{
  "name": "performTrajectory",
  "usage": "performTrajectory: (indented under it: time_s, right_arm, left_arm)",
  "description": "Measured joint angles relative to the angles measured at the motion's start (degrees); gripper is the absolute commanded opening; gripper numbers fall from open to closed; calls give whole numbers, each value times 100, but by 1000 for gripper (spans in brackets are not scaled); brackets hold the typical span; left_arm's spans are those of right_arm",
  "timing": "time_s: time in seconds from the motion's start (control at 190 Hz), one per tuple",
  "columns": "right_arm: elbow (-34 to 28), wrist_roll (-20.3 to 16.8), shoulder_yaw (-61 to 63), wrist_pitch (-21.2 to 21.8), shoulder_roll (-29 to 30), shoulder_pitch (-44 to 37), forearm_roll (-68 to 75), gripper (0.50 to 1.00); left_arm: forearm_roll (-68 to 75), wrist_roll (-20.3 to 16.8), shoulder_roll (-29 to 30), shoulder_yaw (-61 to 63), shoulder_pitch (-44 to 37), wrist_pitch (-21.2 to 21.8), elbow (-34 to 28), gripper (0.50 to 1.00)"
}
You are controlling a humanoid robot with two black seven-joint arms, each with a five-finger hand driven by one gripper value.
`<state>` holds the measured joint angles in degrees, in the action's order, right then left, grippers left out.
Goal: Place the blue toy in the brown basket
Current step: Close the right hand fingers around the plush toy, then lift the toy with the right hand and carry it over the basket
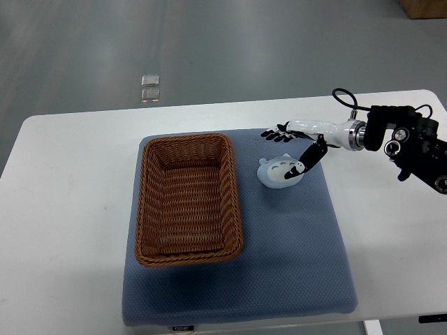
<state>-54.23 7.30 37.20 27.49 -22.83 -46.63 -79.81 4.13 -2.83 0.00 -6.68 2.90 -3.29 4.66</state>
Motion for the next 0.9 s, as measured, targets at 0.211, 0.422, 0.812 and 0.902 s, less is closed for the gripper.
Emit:
performTrajectory:
  time_s: [0.211, 0.422, 0.812, 0.902]
  right_arm:
    - [7, -4, -128, -63, 30, 44, -314, 924]
    - [71, -15, -193, -218, 103, 78, -445, 907]
    - [97, -16, -170, -321, 127, 152, -509, 500]
    - [98, -17, -169, -319, 137, 151, -509, 500]
  left_arm:
    - [-2, 1, 0, 0, 0, 0, -16, 1000]
    - [-3, 1, 0, 0, 0, 3, -18, 1000]
    - [-8, 10, 0, 0, 0, 25, -44, 1000]
    - [-6, 12, 0, 0, 0, 29, -51, 1000]
